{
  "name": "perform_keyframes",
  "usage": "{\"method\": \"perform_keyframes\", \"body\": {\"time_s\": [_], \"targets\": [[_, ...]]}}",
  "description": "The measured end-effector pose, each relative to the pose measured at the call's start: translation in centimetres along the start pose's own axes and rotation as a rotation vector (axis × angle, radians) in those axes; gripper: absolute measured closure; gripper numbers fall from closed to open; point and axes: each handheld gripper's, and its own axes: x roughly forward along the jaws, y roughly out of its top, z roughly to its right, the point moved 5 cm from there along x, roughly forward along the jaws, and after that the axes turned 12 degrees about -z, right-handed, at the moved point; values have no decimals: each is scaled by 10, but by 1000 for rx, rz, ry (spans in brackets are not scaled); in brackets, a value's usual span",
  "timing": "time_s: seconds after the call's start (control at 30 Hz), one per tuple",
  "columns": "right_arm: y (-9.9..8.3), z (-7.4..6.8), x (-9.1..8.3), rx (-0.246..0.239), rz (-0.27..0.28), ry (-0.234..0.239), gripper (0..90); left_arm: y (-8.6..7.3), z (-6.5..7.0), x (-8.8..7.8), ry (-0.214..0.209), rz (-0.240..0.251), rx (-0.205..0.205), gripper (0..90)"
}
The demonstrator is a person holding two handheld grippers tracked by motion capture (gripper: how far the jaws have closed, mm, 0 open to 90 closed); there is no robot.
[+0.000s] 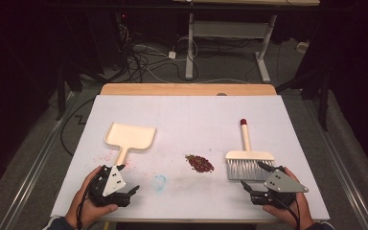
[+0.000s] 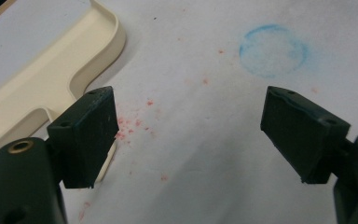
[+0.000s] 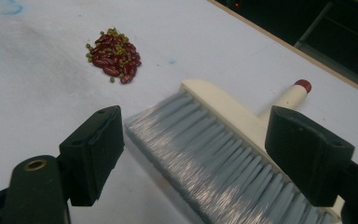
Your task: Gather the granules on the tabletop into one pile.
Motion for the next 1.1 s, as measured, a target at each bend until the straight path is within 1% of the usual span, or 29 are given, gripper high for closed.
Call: {"method": "perform_keyframes", "body": {"time_s": [0.13, 0.2, 0.33, 0.5, 0.6, 0.83, 0.9, 1.03, 1.1], "targets": [[1, 0, -1, 1, 1, 3, 202, -1, 2, -1, 1, -11, 15, 182], [1, -1, 0, -8, -4, 3, 202, -1, 2, -1, -1, -7, 14, 182], [1, 0, -1, -6, -1, 3, 202, -1, 3, 1, -3, -15, 15, 182], [0, 2, 1, -6, -12, -2, 202, -1, 2, 2, -7, -17, 13, 182], [2, 2, 1, 2, -7, -4, 202, -3, 2, 1, -7, -18, 4, 182], [3, 3, 0, 10, -4, -13, 202, -1, 3, 0, 2, -13, 1, 182], [3, 4, 0, 17, -1, -11, 202, -1, 3, 0, 4, -18, 2, 183], [3, 5, 1, 12, -3, -10, 200, -2, 3, 1, 4, -24, 4, 182], [3, 4, 1, 7, -3, 0, 196, -3, 2, 1, 11, -33, 14, 182]]}}
